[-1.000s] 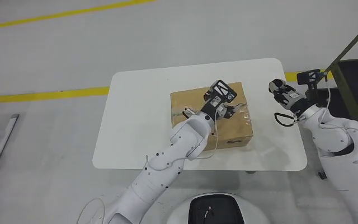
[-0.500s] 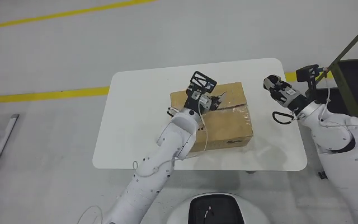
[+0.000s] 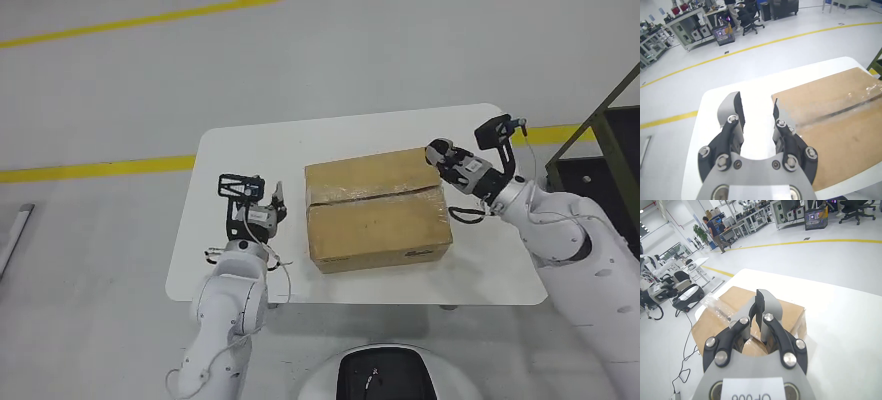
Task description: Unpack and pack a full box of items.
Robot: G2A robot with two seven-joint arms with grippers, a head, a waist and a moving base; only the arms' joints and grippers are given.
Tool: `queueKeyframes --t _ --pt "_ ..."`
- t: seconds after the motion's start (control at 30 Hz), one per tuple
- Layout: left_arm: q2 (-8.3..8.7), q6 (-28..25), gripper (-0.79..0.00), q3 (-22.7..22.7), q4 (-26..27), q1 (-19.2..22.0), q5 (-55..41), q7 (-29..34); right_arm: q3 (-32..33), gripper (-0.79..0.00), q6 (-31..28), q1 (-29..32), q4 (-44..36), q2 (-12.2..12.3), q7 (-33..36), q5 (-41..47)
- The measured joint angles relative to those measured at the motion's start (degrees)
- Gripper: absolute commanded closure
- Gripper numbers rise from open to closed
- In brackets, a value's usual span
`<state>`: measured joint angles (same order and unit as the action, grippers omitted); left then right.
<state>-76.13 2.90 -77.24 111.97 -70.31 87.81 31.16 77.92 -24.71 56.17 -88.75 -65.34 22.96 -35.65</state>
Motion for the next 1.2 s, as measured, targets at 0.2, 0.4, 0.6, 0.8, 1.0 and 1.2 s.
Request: queueKeyframes --t 0.2,0.4,0.6,0.8,1.0,1.2 --pt "0.3 0.41 -0.785 -3.06 0.77 -4.58 -0.34 -0.12 -3.06 0.0 -1.2 -2.16 -0.13 -0.43 3.01 3.91" --pt "0.26 -0.66 -0.785 -3.42 0.54 -4.36 -2.18 -0.51 -5.36 -0.022 -0.93 -2.97 0.93 -0.49 6.54 2.13" --pt "0.2 -1.8 -0.785 -2.85 -0.11 -3.35 -2.98 -0.95 -0.14 -0.668 -4.21 -1.39 -1.38 0.95 10.11 -0.52" --pt "0.14 -2.67 -0.785 -2.31 -0.94 -2.73 -3.79 -1.26 2.9 -0.557 -11.32 2.79 -7.71 2.53 13.41 -10.78" --pt "0.13 -3.15 -0.785 -2.24 -1.15 -2.22 -4.28 -1.21 0.79 -0.391 -14.24 4.82 -11.86 3.04 13.19 -20.82" --pt "0.14 -3.46 -0.785 -2.39 -1.09 -1.78 -4.55 -1.26 -2.18 -0.363 -13.75 3.66 -11.8 2.99 11.57 -26.79"
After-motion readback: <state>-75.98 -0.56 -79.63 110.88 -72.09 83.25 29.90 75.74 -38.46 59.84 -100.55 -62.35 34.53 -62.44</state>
